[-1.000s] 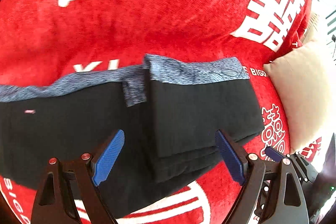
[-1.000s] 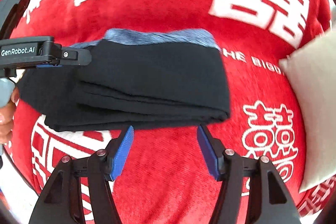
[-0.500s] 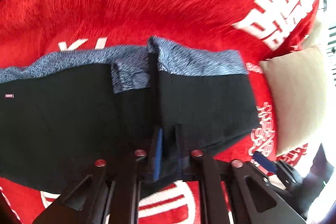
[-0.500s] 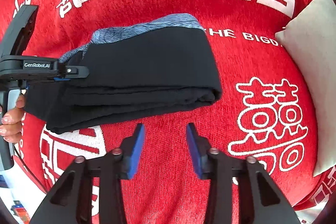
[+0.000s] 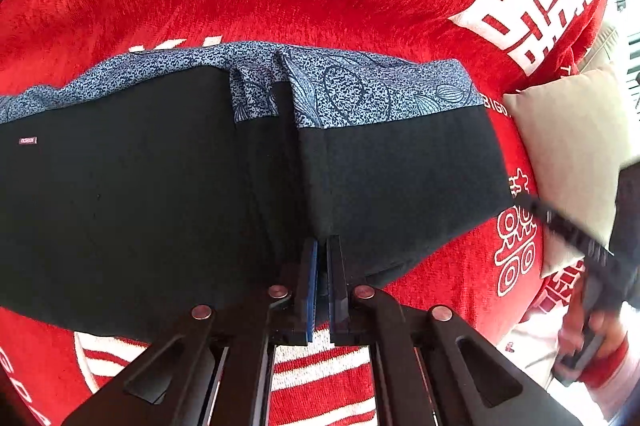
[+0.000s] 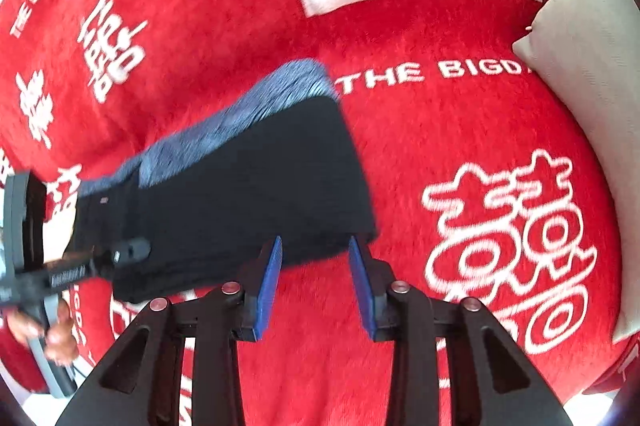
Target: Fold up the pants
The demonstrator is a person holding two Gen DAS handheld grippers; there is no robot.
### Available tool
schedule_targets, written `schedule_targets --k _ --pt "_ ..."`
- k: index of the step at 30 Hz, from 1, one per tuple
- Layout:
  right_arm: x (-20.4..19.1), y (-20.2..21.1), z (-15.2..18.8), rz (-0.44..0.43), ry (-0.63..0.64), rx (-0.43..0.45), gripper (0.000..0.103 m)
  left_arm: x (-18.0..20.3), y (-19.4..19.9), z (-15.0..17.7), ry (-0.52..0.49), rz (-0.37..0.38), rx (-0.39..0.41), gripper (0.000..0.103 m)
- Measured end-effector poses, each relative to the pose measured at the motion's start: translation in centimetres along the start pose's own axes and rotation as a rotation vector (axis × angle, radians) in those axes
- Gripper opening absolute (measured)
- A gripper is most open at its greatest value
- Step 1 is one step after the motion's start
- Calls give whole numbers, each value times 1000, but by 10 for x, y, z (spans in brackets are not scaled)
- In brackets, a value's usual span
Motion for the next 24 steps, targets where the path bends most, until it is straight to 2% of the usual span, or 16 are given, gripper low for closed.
schedule_targets --k 6,10,13,15,17,18,19,20,21,24 --pt "8 -13 -52 -28 -34 25 38 5 0 -1 -20 -32 9 5" --pt "-26 -23 -80 -117 17 29 38 2 0 0 -2 -24 15 5" --pt "-69 -56 -76 -206 67 -68 38 1 1 0 -1 -33 27 5" --pt "-92 -90 -65 -220 77 -154 38 -1 5 -2 4 -62 50 6" --pt "-108 -104 -60 -213 102 -163 41 -3 9 -4 15 -70 66 6" --pt "-111 -104 -60 -193 117 -147 41 -4 10 -5 22 -71 70 10" --pt "-116 -103 -60 -176 137 -140 41 -7 12 -5 32 -91 73 29" --pt "-119 -103 -57 -172 152 -140 41 -10 14 -5 40 -116 82 60" --pt "-122 -102 -56 -174 164 -143 41 -13 20 -5 50 -137 109 69" --pt "-128 -95 -47 -197 204 -151 42 -18 30 -4 59 -143 134 70"
Point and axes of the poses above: each gripper's, at about its wrist camera, not at the fingertips, and y roughly against the way its jaws point, x to its right, z to its underside, the point moved 9 cm from there along -y, roughly the way its jaws point, and after that the axes turned 6 degrees about -x, right-handed, at the moved point
